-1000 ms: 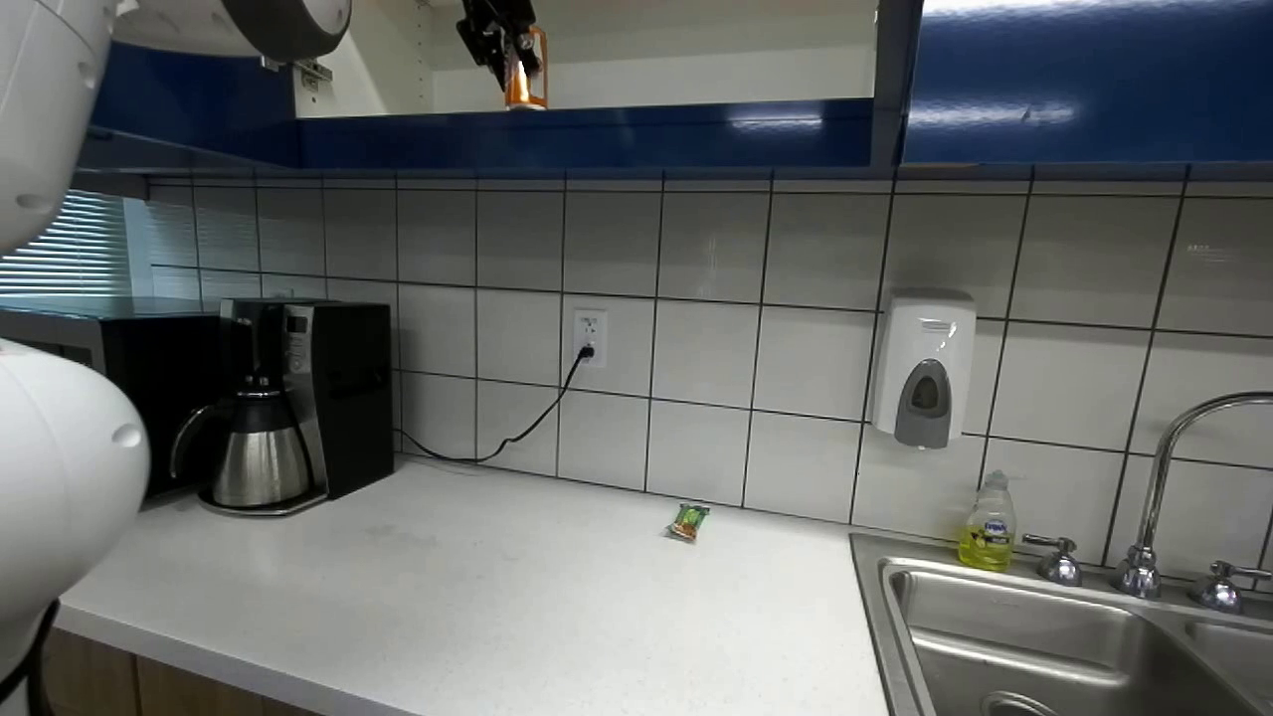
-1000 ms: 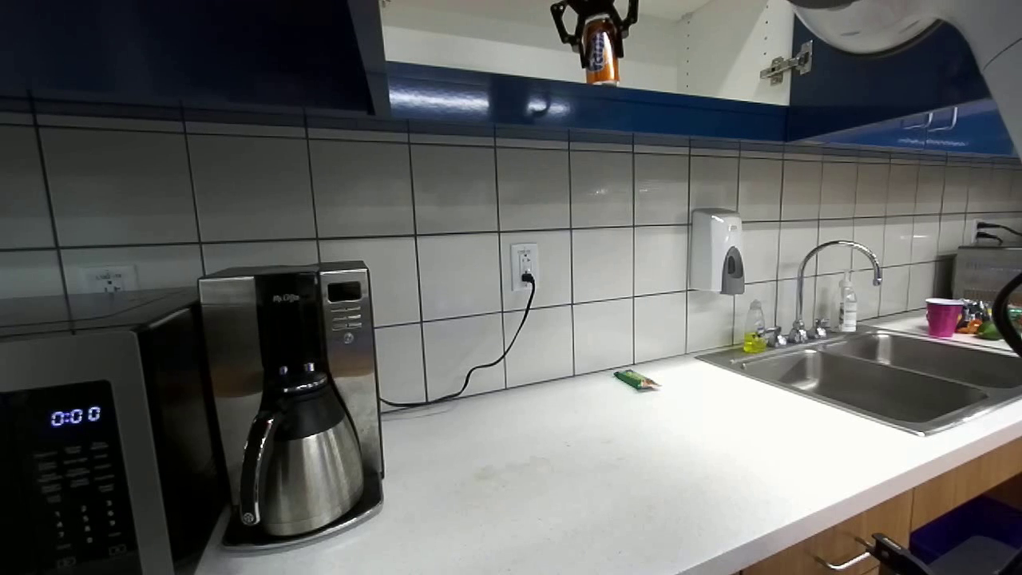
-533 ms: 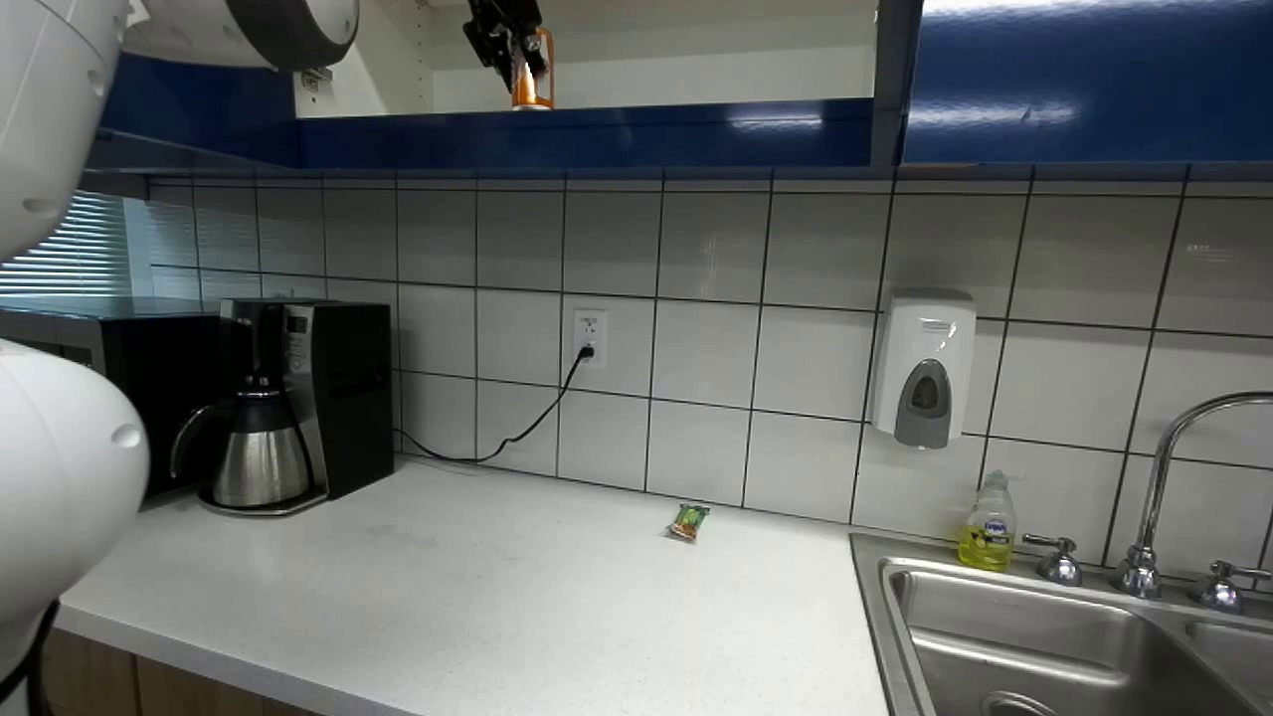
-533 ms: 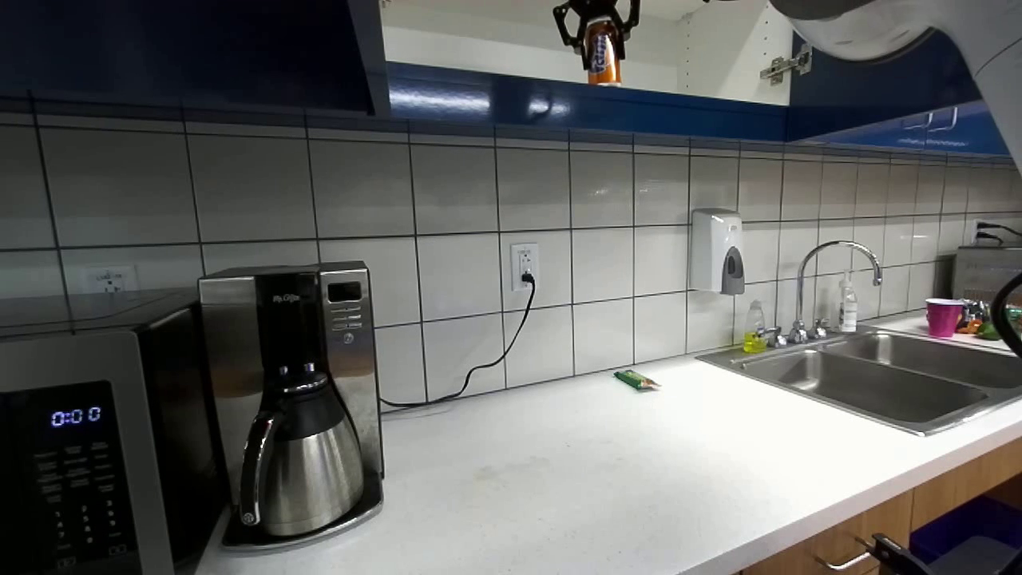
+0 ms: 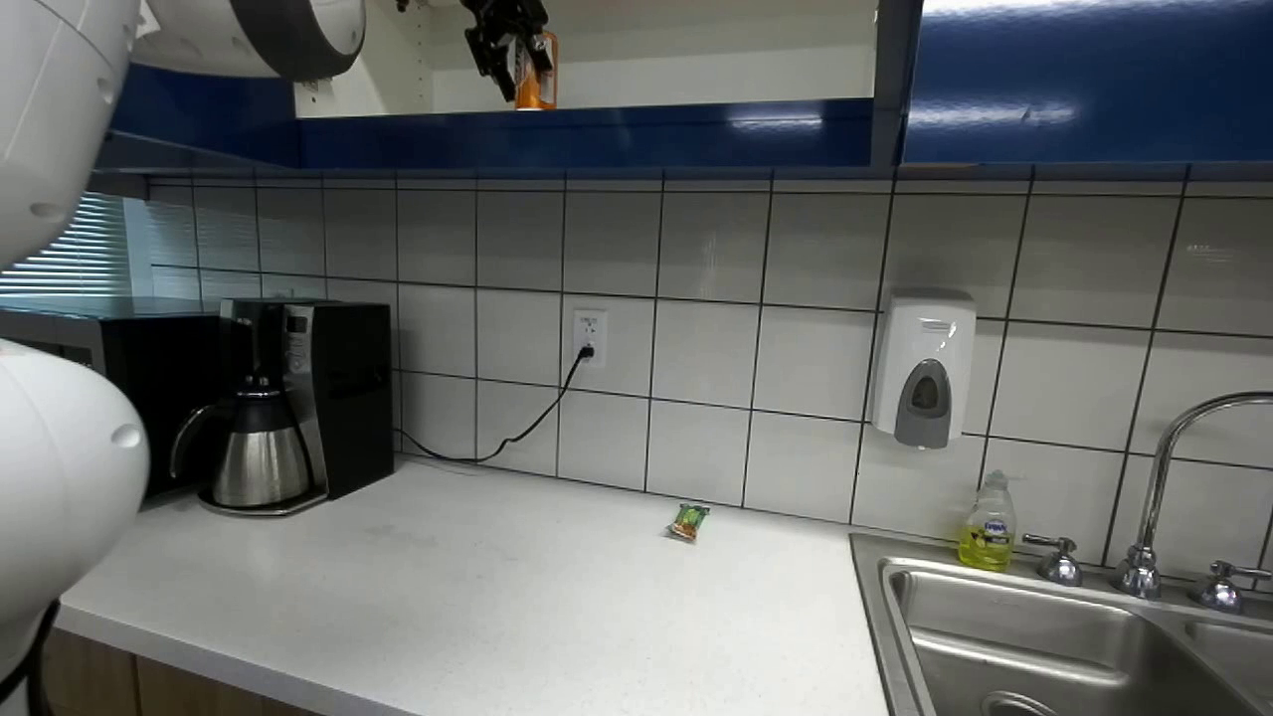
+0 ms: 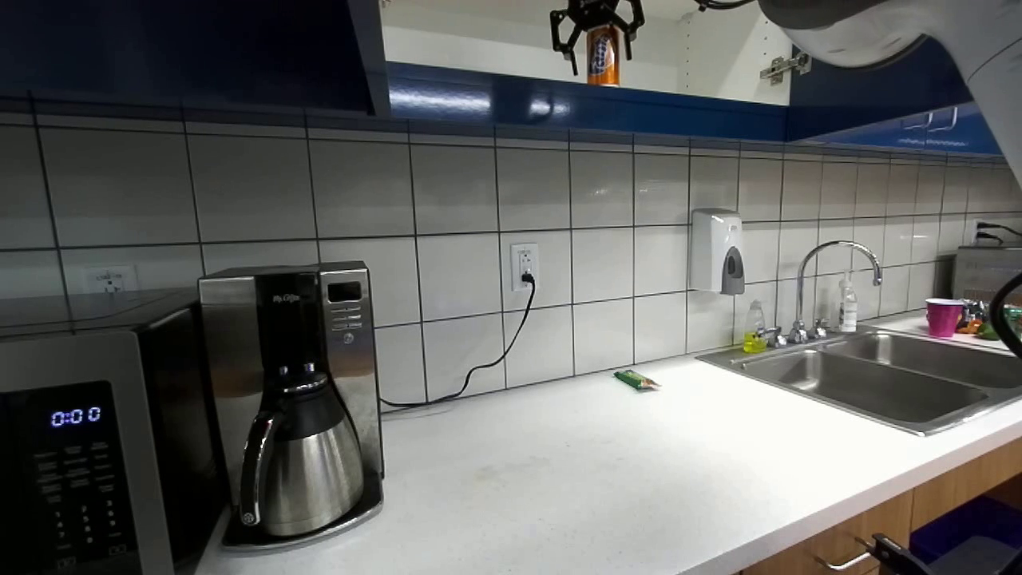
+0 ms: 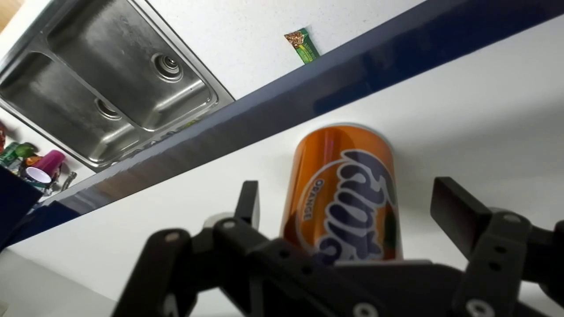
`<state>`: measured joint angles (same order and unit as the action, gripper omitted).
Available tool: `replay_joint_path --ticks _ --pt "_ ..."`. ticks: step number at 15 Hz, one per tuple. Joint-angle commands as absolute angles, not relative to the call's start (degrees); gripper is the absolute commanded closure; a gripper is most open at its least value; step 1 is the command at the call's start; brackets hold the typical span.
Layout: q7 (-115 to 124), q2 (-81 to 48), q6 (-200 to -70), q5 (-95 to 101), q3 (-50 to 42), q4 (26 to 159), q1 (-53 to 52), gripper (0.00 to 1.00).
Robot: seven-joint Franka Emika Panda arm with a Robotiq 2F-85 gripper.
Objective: Put the orange can in the open upper cabinet.
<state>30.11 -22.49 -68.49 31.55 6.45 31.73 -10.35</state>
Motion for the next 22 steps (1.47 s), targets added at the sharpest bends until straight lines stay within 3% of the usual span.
replay_joint_path --ticks 1,22 --pt "28.67 -22.74 -67.31 31.0 6.67 30.32 -10.41 0.0" --pt "31.0 -11.47 -60.17 31.64 8.73 34.04 -20.67 0.0"
